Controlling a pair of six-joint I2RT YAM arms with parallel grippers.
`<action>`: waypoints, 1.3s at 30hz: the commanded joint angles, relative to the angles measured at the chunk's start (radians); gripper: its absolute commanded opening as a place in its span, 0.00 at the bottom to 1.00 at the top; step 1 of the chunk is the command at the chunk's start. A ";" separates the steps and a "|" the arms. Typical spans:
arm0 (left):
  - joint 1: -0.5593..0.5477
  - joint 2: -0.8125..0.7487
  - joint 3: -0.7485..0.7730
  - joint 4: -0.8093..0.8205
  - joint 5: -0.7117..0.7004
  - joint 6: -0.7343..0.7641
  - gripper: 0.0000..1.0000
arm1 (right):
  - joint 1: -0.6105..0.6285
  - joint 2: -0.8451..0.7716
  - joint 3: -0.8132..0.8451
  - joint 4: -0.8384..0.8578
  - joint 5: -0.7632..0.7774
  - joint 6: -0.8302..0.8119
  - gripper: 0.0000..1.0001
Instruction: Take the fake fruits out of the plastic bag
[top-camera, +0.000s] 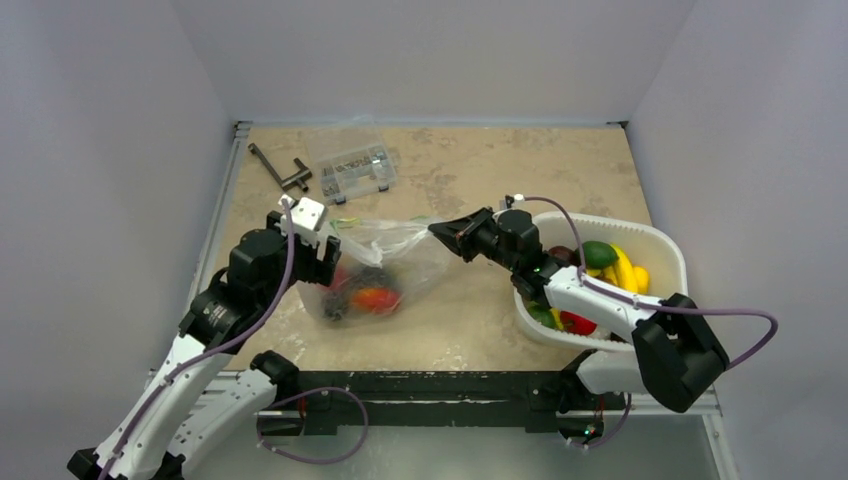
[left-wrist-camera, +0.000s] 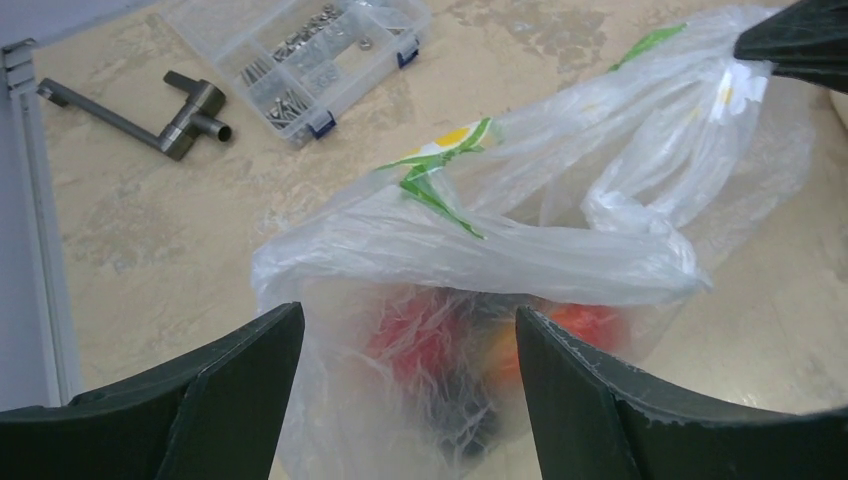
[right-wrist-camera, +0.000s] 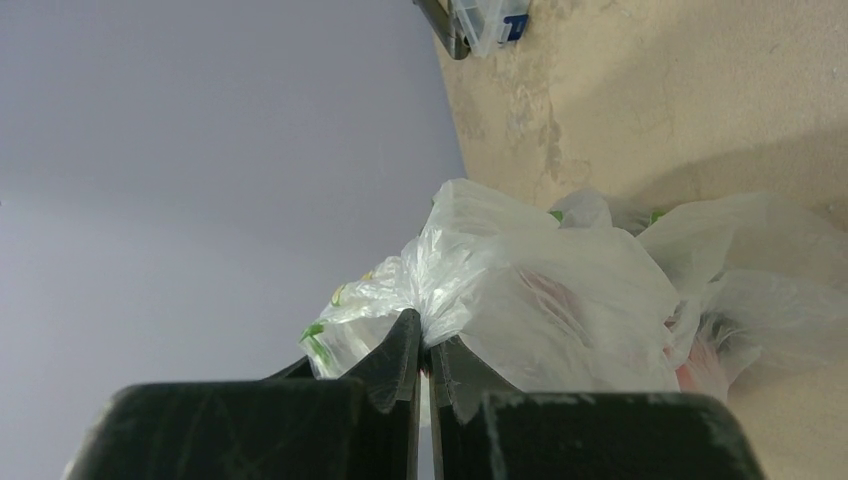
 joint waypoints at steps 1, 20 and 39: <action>0.002 0.061 0.194 -0.180 0.102 -0.083 0.77 | 0.000 -0.045 0.042 -0.043 -0.003 -0.059 0.00; 0.002 0.065 0.086 -0.198 0.252 -1.321 0.82 | 0.037 -0.047 0.050 -0.017 0.047 -0.097 0.00; -0.001 0.161 0.013 0.056 -0.017 -1.466 0.82 | 0.040 -0.067 0.046 -0.026 0.012 -0.130 0.00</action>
